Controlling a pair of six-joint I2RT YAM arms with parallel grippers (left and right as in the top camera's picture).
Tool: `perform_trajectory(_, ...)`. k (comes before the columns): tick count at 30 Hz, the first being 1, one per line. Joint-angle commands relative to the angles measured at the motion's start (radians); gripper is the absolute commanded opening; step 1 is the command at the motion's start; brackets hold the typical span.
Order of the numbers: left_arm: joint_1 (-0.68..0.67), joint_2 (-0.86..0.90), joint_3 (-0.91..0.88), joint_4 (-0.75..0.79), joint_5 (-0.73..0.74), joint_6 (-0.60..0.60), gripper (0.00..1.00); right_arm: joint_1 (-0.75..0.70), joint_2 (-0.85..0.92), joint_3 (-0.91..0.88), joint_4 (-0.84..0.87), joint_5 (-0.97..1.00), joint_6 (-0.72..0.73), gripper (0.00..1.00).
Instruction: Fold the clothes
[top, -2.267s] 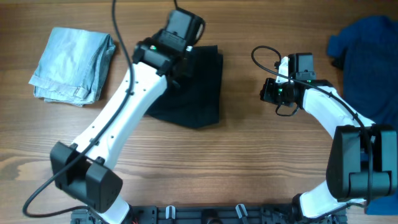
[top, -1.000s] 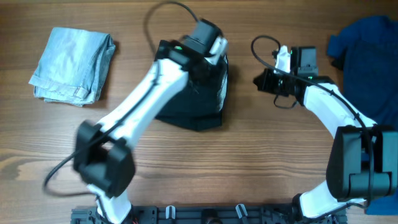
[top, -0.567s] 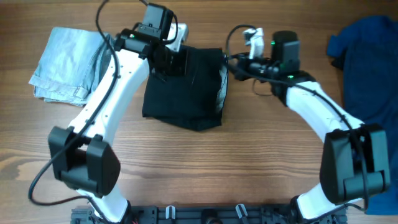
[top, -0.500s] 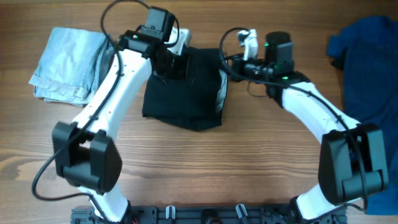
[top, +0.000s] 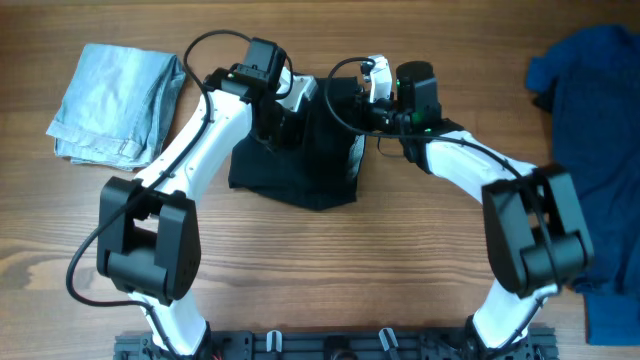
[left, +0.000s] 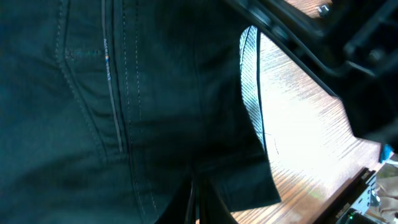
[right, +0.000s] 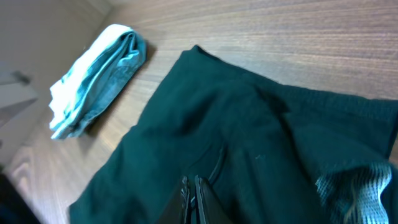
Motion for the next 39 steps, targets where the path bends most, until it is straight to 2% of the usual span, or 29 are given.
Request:
perform_trajectory(1,0.003,0.013,-0.061,0.061,0.068,0.022,0.04,0.002,0.056,0.014,0.049,0.071,0.011,0.04)
perform_trajectory(9,0.003,0.022,-0.164,0.205,0.1,-0.039,0.07,0.002,0.069,0.014,0.055,0.277,0.038,0.04)
perform_trajectory(13,0.003,0.065,-0.177,0.207,0.15,-0.071,0.09,0.002,0.095,0.014,0.064,0.296,0.045,0.04)
perform_trajectory(19,0.003,0.142,-0.177,0.194,0.177,-0.14,0.09,-0.002,0.161,0.014,0.069,0.397,0.19,0.04)
perform_trajectory(27,0.001,0.2,-0.177,0.142,0.177,-0.124,0.04,-0.005,0.166,0.014,0.068,0.39,0.212,0.04)
perform_trajectory(29,0.001,0.168,-0.166,0.13,0.212,-0.077,0.04,-0.005,0.166,0.014,0.073,0.365,0.21,0.04)
perform_trajectory(34,-0.002,0.014,-0.121,0.097,0.214,-0.079,0.04,-0.005,0.166,0.014,0.076,0.365,0.209,0.04)
perform_trajectory(39,-0.026,-0.121,-0.12,0.091,0.214,-0.09,0.11,-0.005,0.166,0.014,0.076,0.365,0.209,0.04)
